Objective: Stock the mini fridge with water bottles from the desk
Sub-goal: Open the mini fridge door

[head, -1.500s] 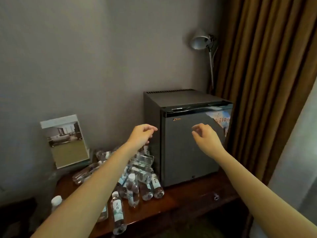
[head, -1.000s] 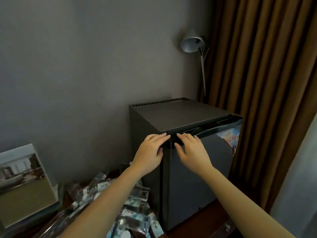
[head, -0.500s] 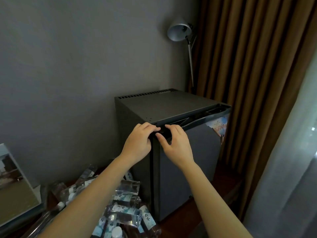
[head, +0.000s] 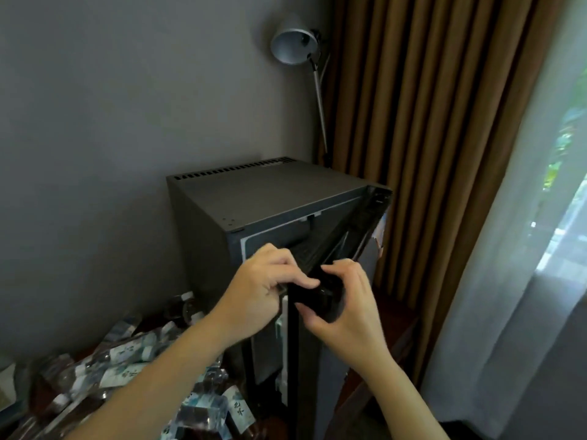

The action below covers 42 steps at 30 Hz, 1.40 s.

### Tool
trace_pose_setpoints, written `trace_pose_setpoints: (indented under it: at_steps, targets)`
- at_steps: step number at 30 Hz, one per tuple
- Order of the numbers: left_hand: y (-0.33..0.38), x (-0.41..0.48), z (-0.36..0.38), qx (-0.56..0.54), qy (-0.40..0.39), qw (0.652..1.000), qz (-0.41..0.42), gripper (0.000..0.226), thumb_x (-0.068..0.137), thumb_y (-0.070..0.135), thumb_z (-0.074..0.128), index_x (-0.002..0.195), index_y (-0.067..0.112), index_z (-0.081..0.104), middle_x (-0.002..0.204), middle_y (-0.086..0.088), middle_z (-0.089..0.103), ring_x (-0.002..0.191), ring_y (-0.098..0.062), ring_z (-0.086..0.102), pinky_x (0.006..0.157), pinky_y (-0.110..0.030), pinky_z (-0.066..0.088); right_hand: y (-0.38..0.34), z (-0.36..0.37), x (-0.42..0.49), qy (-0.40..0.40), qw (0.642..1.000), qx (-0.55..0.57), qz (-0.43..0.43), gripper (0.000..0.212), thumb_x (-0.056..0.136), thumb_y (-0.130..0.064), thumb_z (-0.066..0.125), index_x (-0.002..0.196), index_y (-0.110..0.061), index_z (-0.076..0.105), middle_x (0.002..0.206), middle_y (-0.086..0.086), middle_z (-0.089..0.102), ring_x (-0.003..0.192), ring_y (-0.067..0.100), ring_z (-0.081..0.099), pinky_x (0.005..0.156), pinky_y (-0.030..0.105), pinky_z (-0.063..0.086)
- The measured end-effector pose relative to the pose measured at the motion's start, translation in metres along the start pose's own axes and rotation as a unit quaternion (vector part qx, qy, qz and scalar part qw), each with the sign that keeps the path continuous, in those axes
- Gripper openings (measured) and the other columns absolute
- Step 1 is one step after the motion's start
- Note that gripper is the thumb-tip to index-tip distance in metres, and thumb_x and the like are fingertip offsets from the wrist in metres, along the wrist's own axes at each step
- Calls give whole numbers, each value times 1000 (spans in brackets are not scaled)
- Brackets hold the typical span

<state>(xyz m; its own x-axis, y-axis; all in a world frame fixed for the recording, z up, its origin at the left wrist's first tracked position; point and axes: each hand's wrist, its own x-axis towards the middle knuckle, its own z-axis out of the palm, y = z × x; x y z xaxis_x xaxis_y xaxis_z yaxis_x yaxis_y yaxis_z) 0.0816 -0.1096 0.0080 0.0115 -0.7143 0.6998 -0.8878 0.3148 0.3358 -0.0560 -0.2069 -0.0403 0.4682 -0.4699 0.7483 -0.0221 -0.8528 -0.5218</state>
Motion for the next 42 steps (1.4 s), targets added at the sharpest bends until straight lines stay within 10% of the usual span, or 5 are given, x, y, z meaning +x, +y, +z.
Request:
trace_pose_setpoints:
  at_steps: [10, 16, 24, 32, 42]
  targets:
    - [81, 72, 117, -52, -209, 970, 108, 75, 74, -19, 37, 133, 26, 50, 139, -3, 37, 125, -10, 30, 99, -4, 22, 48, -166, -65, 73, 984, 81, 144, 48, 70, -39, 66, 115, -42, 52, 137, -18, 45, 136, 10, 35, 110, 33, 31]
    - [96, 128, 190, 21, -229, 968, 97, 86, 76, -19, 39, 142, 36, 29, 151, -1, 25, 137, -21, 14, 112, -31, 17, 84, -254, -67, 89, 964, 56, 245, 46, 71, -40, 65, 115, -29, 55, 119, -1, 58, 116, 17, 53, 103, 35, 40]
    - [122, 178, 264, 159, -198, 963, 90, 82, 83, -6, 44, 147, 35, 13, 155, 4, 19, 137, -24, 18, 110, -36, 20, 129, -282, -51, 199, 913, -215, 284, 46, 90, -7, 55, 135, -8, 44, 137, 9, 41, 130, 22, 39, 100, 11, 22]
    - [77, 211, 271, 224, -256, 939, -45, 85, 86, 7, 50, 149, 19, -6, 158, -4, -8, 144, -26, -5, 117, -46, 5, 195, -299, -13, 58, 832, -426, 352, 76, 85, -11, 48, 150, -13, 9, 157, 8, 13, 142, 31, 19, 112, 49, 26]
    - [33, 240, 281, 252, -220, 933, -129, 82, 84, -2, 47, 150, 22, 3, 158, 4, 1, 145, -24, 0, 113, -56, 0, 260, -327, 55, -57, 761, -481, 431, 76, 90, -2, 39, 149, -28, -2, 84, 11, 55, 68, 25, 47, 60, 32, 37]
